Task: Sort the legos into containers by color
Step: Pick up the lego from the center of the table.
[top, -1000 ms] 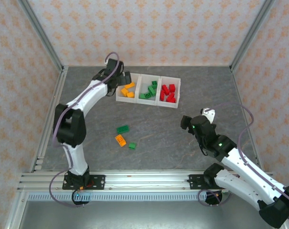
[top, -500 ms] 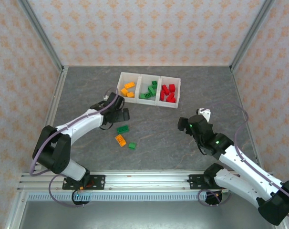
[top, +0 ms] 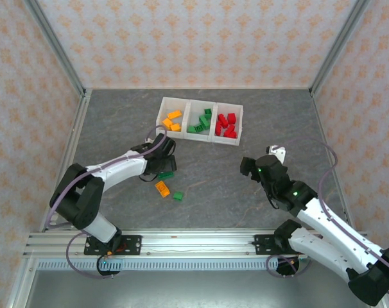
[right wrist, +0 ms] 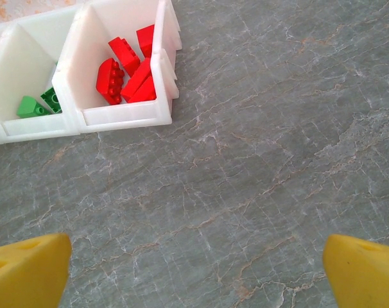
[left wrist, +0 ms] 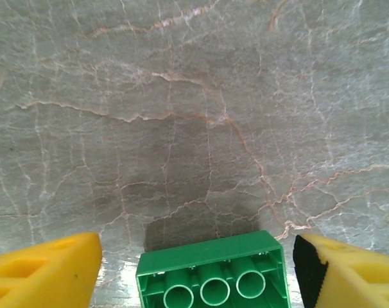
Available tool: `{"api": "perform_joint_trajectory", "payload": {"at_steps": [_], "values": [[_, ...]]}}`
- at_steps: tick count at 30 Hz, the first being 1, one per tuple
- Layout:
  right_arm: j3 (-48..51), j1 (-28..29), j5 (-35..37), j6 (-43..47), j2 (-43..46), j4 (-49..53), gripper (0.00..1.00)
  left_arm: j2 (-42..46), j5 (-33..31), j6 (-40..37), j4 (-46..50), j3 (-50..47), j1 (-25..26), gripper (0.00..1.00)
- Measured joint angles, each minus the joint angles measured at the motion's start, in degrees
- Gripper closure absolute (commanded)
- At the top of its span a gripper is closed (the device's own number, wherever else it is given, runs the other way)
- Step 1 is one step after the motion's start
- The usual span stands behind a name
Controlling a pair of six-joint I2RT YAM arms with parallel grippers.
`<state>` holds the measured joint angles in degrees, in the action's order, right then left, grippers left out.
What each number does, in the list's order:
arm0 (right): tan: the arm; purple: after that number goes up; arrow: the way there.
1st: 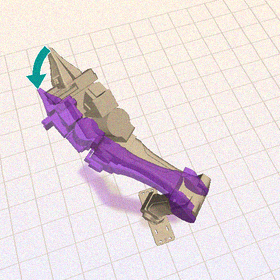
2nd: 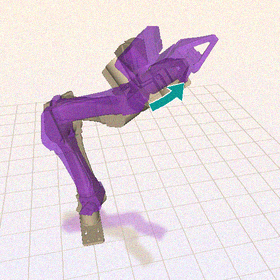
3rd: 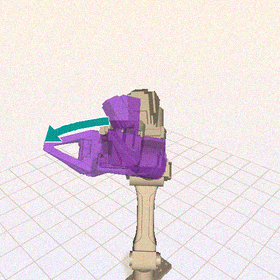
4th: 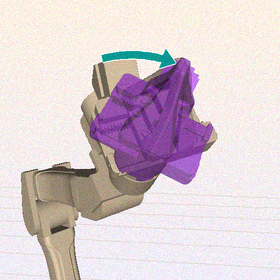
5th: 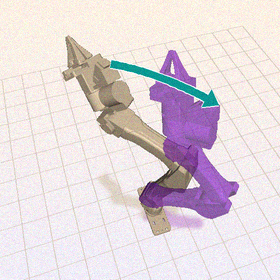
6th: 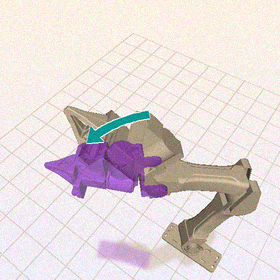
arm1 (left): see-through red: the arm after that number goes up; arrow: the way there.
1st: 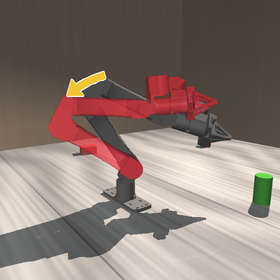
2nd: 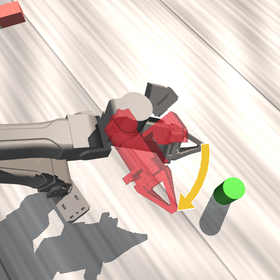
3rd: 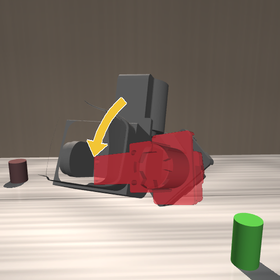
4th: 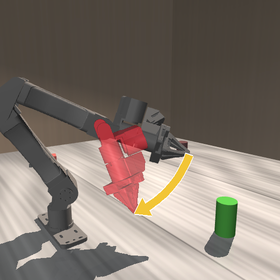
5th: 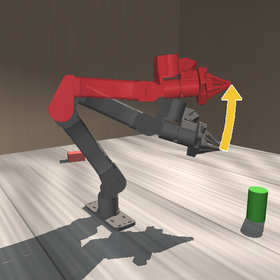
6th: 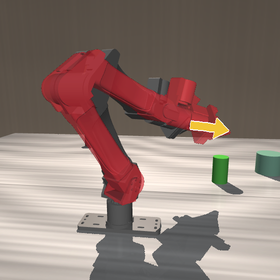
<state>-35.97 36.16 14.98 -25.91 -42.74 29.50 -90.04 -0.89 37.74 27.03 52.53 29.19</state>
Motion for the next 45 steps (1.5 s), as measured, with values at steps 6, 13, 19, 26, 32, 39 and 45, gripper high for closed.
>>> {"api": "perform_joint_trajectory", "payload": {"at_steps": [6,13,19,26,32,39,45], "values": [[0.0,0.0,0.0,0.0,0.0,0.0,0.0,-2.2,0.5,1.3,-0.3,0.0,2.3,0.22],[0.0,0.0,0.0,0.0,0.0,0.0,0.0,-4.5,0.5,1.5,-0.9,0.0,3.4,0.21],[0.0,0.0,0.1,0.0,0.4,0.0,0.0,-5.7,0.1,2.0,-1.1,-0.2,3.5,0.19],[0.0,0.0,0.2,0.0,0.8,0.0,0.0,-4.9,-0.2,3.1,-2.4,-1.5,3.5,0.35],[0.0,0.0,0.3,0.0,1.0,0.0,0.0,-4.7,0.0,3.3,-2.9,-1.7,3.5,0.53],[0.0,0.0,0.7,0.0,1.2,0.0,0.0,-4.6,0.0,3.2,-1.5,-0.4,3.5,0.58],[0.0,0.0,1.6,-0.3,2.6,0.0,0.0,-5.2,-1.2,1.6,2.1,10.7,3.5,0.59]]}}
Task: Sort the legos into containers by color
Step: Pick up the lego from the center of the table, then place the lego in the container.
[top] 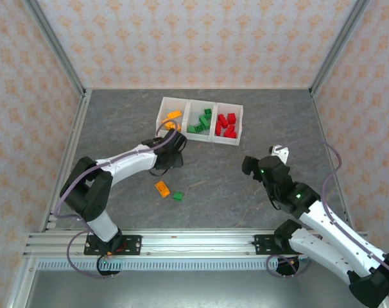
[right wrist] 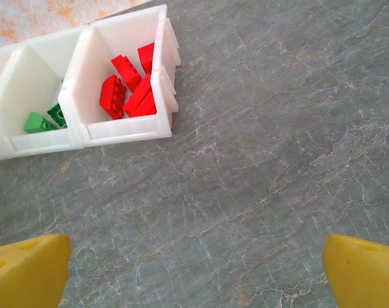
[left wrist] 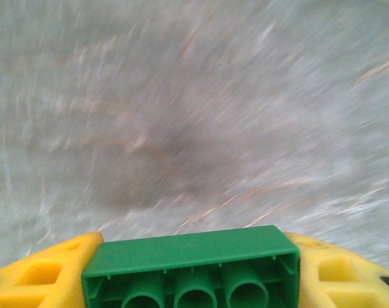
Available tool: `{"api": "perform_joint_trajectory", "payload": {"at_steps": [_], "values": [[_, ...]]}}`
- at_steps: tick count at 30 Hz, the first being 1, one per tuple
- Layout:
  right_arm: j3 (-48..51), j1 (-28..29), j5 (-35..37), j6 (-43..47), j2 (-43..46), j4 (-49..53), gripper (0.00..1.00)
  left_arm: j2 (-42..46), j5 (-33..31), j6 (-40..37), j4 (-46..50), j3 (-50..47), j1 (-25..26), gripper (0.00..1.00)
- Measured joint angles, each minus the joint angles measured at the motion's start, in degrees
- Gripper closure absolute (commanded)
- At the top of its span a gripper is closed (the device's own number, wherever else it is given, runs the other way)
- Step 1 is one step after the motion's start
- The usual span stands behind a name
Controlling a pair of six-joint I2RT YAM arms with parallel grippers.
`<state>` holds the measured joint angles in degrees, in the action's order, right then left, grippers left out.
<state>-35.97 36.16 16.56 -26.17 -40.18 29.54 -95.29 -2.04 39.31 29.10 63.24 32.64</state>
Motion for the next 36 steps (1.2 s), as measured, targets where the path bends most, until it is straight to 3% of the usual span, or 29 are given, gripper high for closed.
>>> {"api": "perform_joint_trajectory", "payload": {"at_steps": [6,14,20,26,31,36], "values": [[0.0,0.0,1.4,-0.4,2.5,0.0,0.0,-5.2,-2.2,-3.9,1.1,17.4,0.0,0.58],[0.0,0.0,2.3,-0.8,4.4,0.2,0.0,-23.5,-4.9,-10.9,3.7,43.6,-0.3,0.57],[0.0,0.1,3.0,-1.1,5.0,0.5,0.0,-34.1,-4.4,-12.4,5.4,54.3,-2.1,0.54],[0.0,0.1,3.0,-1.1,5.6,0.5,0.0,-37.8,-2.6,-12.2,6.1,56.5,-4.6,0.36],[0.0,0.1,3.0,-1.1,5.5,0.5,0.0,-37.9,-1.8,-11.7,6.0,57.0,-5.2,0.13],[0.0,0.1,3.0,-1.1,5.4,0.5,0.0,-37.9,-0.7,-12.0,5.7,57.0,-5.2,0.01]]}}
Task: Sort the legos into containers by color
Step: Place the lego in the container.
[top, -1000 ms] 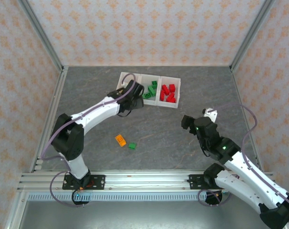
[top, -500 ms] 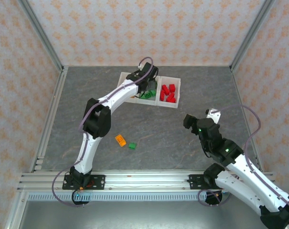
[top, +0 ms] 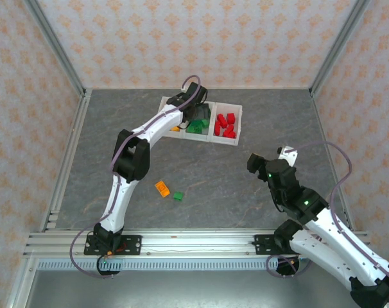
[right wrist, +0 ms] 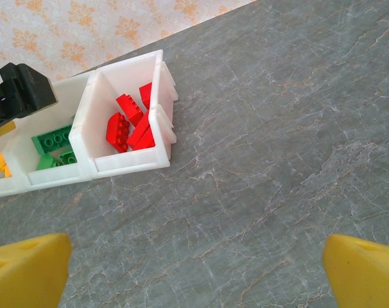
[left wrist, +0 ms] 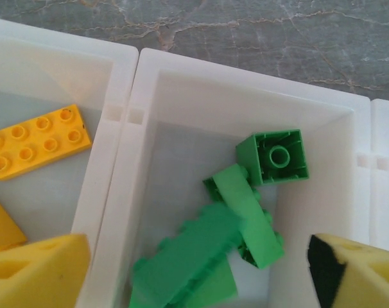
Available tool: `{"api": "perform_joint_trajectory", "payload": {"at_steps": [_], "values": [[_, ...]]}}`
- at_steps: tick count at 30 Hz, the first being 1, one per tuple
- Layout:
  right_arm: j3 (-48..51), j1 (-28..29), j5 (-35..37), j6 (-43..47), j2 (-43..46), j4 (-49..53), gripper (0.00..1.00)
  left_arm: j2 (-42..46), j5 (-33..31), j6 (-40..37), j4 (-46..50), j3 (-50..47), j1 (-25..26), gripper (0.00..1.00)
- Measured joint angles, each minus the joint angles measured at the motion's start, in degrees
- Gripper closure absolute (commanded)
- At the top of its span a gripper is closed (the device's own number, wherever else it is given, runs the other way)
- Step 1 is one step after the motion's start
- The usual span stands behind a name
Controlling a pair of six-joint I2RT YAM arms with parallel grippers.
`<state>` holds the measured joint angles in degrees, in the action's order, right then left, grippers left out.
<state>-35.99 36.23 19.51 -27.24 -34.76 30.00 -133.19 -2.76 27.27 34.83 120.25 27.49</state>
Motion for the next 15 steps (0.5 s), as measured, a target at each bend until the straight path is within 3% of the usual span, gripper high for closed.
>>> {"api": "perform_joint_trajectory", "payload": {"at_steps": [8,15], "values": [[0.0,0.0,0.0,0.0,0.0,0.0,0.0,3.4,2.4,-0.4,-1.1,-1.7,0.0,0.01],[0.0,0.0,-1.4,0.0,-0.6,0.0,0.0,19.8,2.1,-1.3,-2.0,-15.6,0.5,0.01]]}}
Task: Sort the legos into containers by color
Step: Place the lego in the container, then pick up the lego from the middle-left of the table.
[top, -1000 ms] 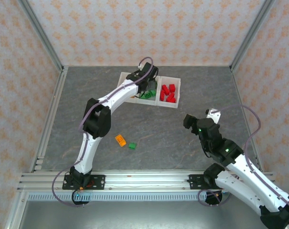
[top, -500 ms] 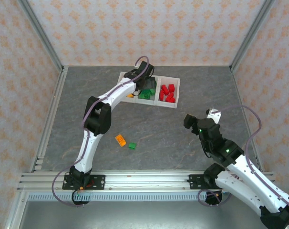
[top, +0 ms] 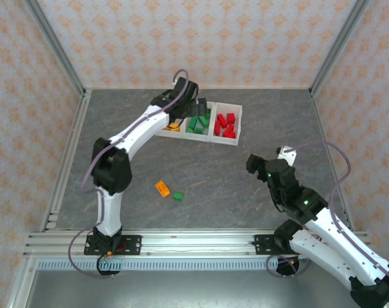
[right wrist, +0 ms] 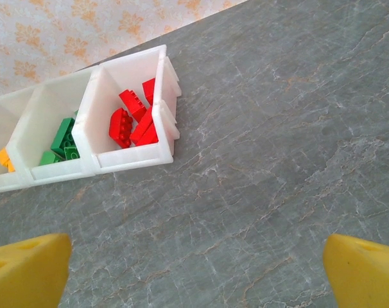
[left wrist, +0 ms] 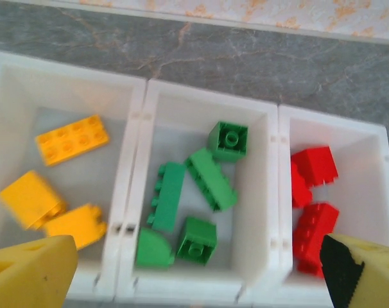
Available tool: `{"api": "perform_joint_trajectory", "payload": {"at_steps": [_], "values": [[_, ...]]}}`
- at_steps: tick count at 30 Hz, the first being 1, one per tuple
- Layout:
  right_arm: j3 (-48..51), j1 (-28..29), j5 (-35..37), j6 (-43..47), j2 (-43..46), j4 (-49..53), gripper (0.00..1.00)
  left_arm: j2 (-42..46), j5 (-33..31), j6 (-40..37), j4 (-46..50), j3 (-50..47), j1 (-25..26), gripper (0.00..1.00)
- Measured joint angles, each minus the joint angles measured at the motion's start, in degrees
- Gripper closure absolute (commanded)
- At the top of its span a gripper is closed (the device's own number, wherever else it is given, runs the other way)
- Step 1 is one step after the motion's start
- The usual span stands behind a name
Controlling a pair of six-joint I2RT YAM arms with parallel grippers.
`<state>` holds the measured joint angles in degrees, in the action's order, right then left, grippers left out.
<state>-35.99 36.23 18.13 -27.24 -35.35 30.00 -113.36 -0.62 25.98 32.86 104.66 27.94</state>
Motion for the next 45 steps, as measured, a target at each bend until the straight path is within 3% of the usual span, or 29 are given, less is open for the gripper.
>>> {"api": "perform_joint_trajectory", "payload": {"at_steps": [5,13,18,21,30,45], "values": [[-0.3,0.0,-3.4,0.0,-2.4,0.1,0.0,15.7,-3.1,3.2,0.0,-18.9,2.1,0.03],[-2.8,0.0,-13.9,0.3,-11.8,-0.2,0.0,34.8,-4.4,17.3,2.0,-49.2,5.5,0.08],[-2.8,0.0,-18.3,1.1,-16.9,-0.5,0.0,44.7,-3.0,25.1,2.5,-61.1,7.1,0.08],[-2.8,0.0,-19.8,1.1,-17.9,-1.0,0.0,48.0,-1.7,28.3,2.5,-64.4,8.9,0.01],[-2.8,0.0,-20.5,0.1,-18.6,-2.3,0.0,49.4,1.6,37.0,-0.8,-69.7,12.3,0.01],[-1.9,0.0,-18.6,-1.1,-17.4,-2.4,0.0,37.6,4.3,38.7,-9.4,-69.7,12.6,0.2]]}}
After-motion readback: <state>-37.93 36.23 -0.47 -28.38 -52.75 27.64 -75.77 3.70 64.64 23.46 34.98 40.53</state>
